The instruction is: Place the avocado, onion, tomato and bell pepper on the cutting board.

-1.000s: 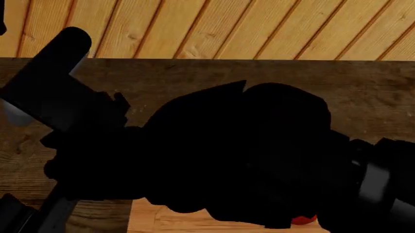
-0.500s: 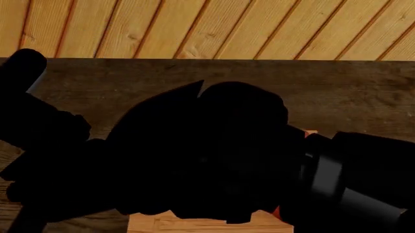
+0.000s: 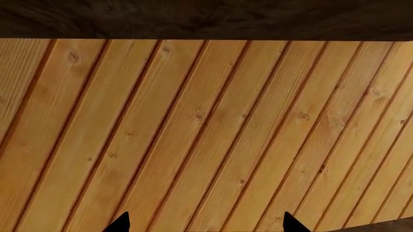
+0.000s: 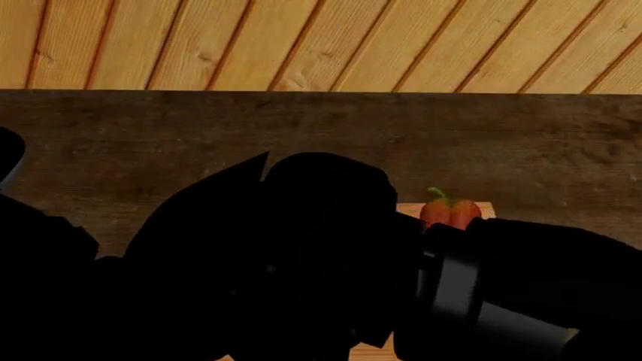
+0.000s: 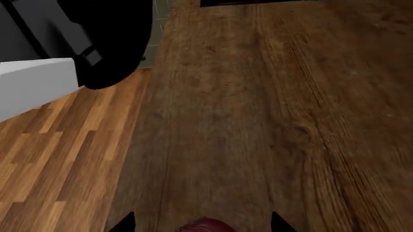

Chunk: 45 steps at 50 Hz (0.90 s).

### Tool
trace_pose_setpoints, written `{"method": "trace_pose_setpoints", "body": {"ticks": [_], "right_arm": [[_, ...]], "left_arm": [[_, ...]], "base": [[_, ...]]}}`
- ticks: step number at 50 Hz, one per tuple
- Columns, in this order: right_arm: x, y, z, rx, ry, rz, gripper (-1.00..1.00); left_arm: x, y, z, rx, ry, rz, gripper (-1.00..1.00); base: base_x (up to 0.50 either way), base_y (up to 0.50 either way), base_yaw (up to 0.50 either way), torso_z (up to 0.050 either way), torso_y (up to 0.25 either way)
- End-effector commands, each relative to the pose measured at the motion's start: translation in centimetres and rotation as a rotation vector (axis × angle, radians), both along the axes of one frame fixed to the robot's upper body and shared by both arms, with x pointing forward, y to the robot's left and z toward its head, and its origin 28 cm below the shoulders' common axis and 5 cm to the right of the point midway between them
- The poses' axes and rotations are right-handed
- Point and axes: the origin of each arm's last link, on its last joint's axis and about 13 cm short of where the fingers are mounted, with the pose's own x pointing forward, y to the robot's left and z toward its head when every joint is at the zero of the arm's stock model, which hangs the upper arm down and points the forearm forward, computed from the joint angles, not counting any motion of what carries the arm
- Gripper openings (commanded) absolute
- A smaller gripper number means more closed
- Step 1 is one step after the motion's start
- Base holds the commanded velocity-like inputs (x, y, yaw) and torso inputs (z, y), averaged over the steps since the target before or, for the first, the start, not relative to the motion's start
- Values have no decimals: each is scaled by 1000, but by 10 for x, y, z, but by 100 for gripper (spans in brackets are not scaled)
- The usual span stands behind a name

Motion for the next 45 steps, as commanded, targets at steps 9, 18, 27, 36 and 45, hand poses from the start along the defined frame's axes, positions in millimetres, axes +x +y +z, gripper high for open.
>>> {"method": "trace_pose_setpoints", "body": {"ticks": [9, 18, 27, 36, 45], "right_arm": [[-6, 3, -24, -51, 70, 9, 100], [-6, 1, -34, -87, 66, 0, 100], [-6, -2, -44, -119, 83, -13, 100], [-5, -8, -56, -154, 104, -39, 100], [-3, -11, -60, -182, 111, -59, 100]], "left_arm": [[1, 3, -4, -13, 3, 5, 100], [1, 3, -5, -19, 4, 5, 100], [2, 3, -7, -24, 7, 4, 100], [3, 4, -11, -32, 16, 3, 100], [3, 4, -13, -37, 18, -1, 100]], "base": [[0, 0, 0, 0, 0], [0, 0, 0, 0, 0], [0, 0, 0, 0, 0], [0, 0, 0, 0, 0], [0, 0, 0, 0, 0]]}}
